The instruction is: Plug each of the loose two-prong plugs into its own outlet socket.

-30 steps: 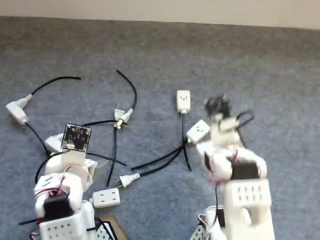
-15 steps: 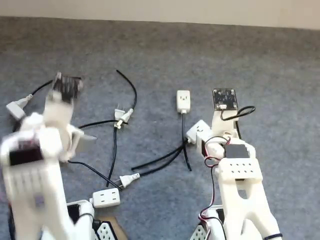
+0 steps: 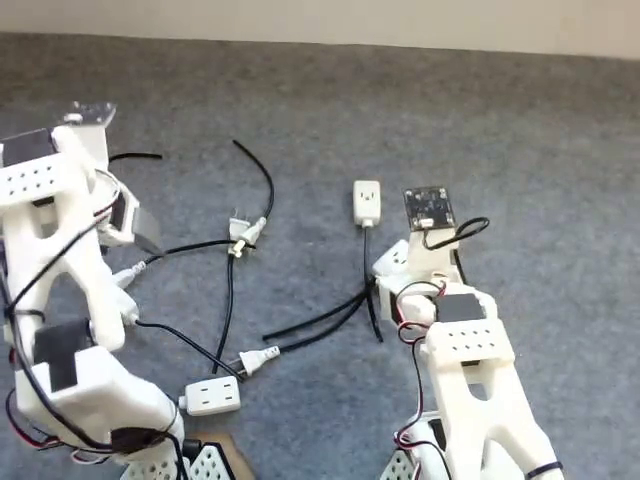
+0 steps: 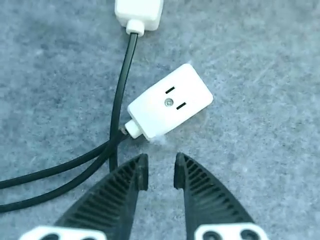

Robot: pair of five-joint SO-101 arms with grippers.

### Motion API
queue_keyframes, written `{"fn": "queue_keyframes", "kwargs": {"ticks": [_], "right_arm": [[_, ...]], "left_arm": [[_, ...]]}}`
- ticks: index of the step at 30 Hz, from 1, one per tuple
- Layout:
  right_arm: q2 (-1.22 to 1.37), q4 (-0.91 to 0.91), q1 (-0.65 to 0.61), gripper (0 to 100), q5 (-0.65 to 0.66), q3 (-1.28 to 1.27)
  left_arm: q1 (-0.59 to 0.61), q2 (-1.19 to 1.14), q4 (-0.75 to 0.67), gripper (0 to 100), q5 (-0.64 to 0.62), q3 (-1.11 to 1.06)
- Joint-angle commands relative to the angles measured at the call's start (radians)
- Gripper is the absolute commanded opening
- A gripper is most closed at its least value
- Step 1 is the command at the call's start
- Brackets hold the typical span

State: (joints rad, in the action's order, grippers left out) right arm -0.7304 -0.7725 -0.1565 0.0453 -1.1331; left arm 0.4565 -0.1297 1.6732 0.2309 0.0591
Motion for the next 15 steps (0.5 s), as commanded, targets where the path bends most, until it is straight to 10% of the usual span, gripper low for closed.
{"fn": "queue_keyframes", "kwargs": {"ticks": [1, 15], "right_arm": [[-0.016, 0.018, -0.010, 10.1, -0.009, 0.010], [-0.015, 0.039, -0.010, 10.1, -0.009, 0.007]], "left_arm": [[0.061, -0.012, 0.048, 33, 0.038, 0.002], [0.229, 0.051, -0.110, 31, 0.075, -0.435]]}}
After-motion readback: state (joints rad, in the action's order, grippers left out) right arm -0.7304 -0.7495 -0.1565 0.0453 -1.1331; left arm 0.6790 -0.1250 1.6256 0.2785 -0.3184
